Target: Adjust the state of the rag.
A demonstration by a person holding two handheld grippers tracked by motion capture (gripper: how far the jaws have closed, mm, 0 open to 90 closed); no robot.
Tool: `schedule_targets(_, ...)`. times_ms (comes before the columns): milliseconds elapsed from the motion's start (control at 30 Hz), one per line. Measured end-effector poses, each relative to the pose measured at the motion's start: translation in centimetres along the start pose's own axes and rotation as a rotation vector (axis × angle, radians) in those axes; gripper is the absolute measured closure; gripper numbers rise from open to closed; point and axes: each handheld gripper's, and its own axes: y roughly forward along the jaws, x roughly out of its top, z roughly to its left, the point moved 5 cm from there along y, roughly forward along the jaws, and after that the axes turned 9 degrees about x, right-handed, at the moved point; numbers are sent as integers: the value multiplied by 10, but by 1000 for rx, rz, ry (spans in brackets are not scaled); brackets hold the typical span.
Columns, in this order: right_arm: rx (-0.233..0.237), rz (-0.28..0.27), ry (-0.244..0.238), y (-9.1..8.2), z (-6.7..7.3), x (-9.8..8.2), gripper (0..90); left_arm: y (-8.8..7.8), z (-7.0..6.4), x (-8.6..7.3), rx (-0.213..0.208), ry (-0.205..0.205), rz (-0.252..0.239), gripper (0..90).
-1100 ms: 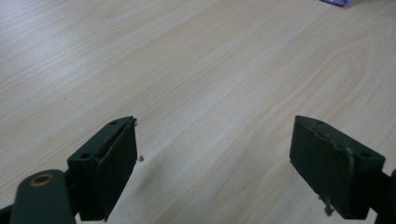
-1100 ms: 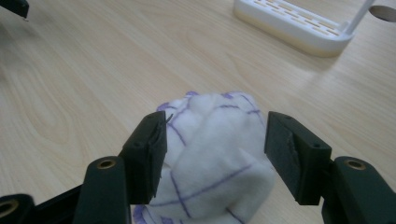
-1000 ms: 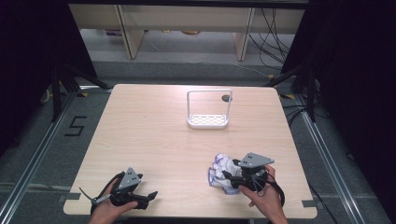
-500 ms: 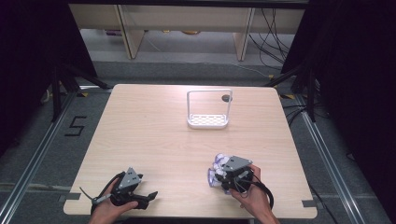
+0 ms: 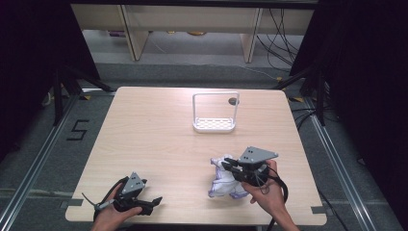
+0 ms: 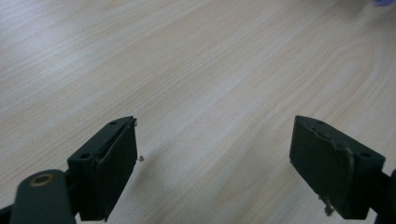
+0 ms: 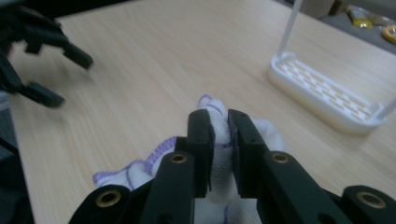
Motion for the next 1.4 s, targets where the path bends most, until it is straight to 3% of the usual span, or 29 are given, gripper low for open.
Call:
schedule_targets(167,66,-39,-55,7,11,35,799,-2,3,1,3,-8,-2,148)
schedule_targets(267,102,-27,-64,33,15,44,798,-3,3,1,4,-26,-4,148)
schedule_targets(400,134,61,-60,85,14,38,792,-5,3,2,-9,-19,-18,148)
schedule_targets(467,130,102,-37,112,12,31,778,-5,1,2,-19,-20,-18,150)
schedule_targets(533,153,127,-21,126,10,26,725,-5,-2,2,-26,-30,-24,153)
schedule_targets(600,148,127,27,132,8,24,640,-5,-4,2,-28,-30,-28,156)
schedule_targets(700,132,94,18,121,1,29,548,-5,-11,5,-69,-28,-46,172)
schedule_targets(733,121,78,64,114,0,31,535,-5,-16,6,-81,-41,-57,175)
schedule_targets(767,131,52,59,107,-2,34,520,-5,-20,7,-93,-38,-53,179)
schedule_targets(833,110,20,46,91,-8,37,516,-4,-29,11,-115,-29,-74,182)
schedule_targets(867,113,20,66,81,-9,37,516,-4,-33,12,-124,-7,-69,186)
schedule_targets(933,87,2,68,65,-14,35,516,-1,-43,16,-145,-1,-82,193)
schedule_targets(1033,39,20,71,44,-26,23,516,4,-56,22,-162,47,-86,206)
schedule_targets(1067,15,13,93,39,-29,18,517,4,-62,25,-172,45,-90,213)
schedule_targets(1167,-1,36,124,28,-36,0,516,7,-74,35,-198,67,-104,228)
schedule_targets(1200,-13,41,131,25,-38,-6,516,9,-80,39,-208,48,-123,233)
schedule_targets(1233,-18,43,163,23,-37,-11,516,11,-84,42,-224,61,-124,235)
schedule_targets(1267,-15,49,151,20,-40,-15,513,13,-90,45,-233,55,-127,235)
schedule_targets(1333,-38,41,184,15,-42,-22,511,19,-98,53,-237,71,-127,240)
schedule_targets(1367,-40,48,172,11,-46,-24,510,23,-102,57,-237,75,-125,242)
schedule_targets(1400,-39,46,209,9,-45,-27,507,26,-104,61,-242,93,-120,246)
